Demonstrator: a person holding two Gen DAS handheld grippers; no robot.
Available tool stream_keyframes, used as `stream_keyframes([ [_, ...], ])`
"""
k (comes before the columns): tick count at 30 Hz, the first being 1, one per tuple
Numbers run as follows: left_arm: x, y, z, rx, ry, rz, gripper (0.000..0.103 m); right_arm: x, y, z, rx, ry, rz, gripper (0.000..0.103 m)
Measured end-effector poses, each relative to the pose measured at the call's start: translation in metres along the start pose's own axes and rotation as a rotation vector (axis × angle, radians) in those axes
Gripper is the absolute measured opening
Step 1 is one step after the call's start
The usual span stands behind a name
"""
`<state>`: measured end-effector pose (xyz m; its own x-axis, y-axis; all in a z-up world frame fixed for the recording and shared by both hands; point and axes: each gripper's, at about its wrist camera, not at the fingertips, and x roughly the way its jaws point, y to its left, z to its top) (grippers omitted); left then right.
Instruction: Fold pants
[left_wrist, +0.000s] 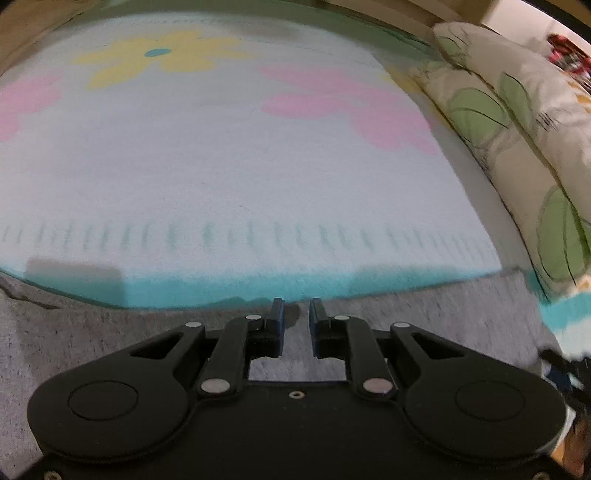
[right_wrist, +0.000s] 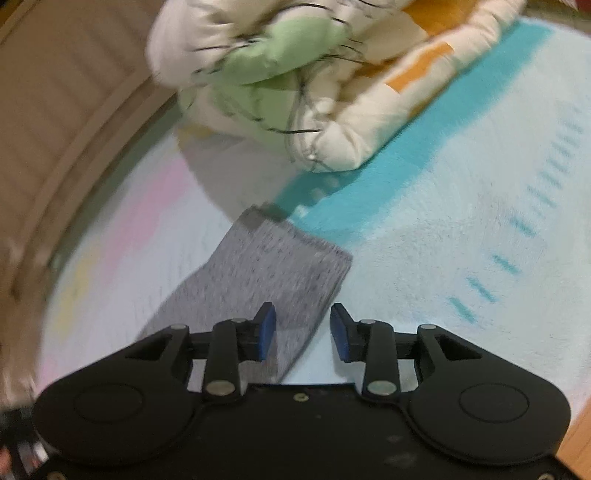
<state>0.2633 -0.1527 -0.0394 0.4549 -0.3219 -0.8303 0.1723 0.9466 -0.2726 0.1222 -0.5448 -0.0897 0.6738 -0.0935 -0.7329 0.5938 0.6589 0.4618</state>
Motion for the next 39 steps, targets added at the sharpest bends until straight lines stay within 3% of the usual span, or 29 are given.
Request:
stream_keyframes([
  [7,-0.002,-0.021,-0.015,0.083,0.051,0.022,0.022,0.024,-0.006,0.019,0.111,-0.033,0.066,0.037],
  [8,-0.002,-0.023,-0.018,0.097,0.055,0.017,0.022,0.025,-0.006,0.019,0.112,-0.033,0.069,0.033],
  [9,0.000,-0.026,-0.019,0.110,0.062,0.014,0.022,0.027,-0.004,0.020,0.104,-0.034,0.065,0.019],
  [10,0.003,-0.027,-0.020,0.118,0.069,0.011,0.022,0.027,-0.001,0.020,0.078,-0.039,0.059,0.012],
  [19,0.031,-0.036,-0.016,0.176,0.053,0.027,0.022,-0.009,0.049,0.028,-0.153,-0.081,0.047,0.012],
  [23,0.018,-0.021,0.004,0.088,0.059,-0.028,0.022,-0.030,0.087,0.028,-0.283,-0.086,0.043,0.012],
  [26,-0.001,0.004,0.018,0.034,0.017,0.019,0.022,-0.049,0.126,0.021,-0.410,-0.093,0.045,0.012],
  [33,-0.054,0.088,0.028,-0.068,-0.067,0.109,0.022,-0.092,0.243,-0.039,-0.739,-0.072,0.135,0.012],
  [37,-0.077,0.139,0.023,-0.121,-0.093,0.178,0.022,-0.098,0.306,-0.105,-0.909,-0.007,0.204,0.012],
  [39,-0.087,0.161,0.018,-0.157,-0.102,0.205,0.022,-0.092,0.329,-0.155,-0.997,0.050,0.231,0.012],
])
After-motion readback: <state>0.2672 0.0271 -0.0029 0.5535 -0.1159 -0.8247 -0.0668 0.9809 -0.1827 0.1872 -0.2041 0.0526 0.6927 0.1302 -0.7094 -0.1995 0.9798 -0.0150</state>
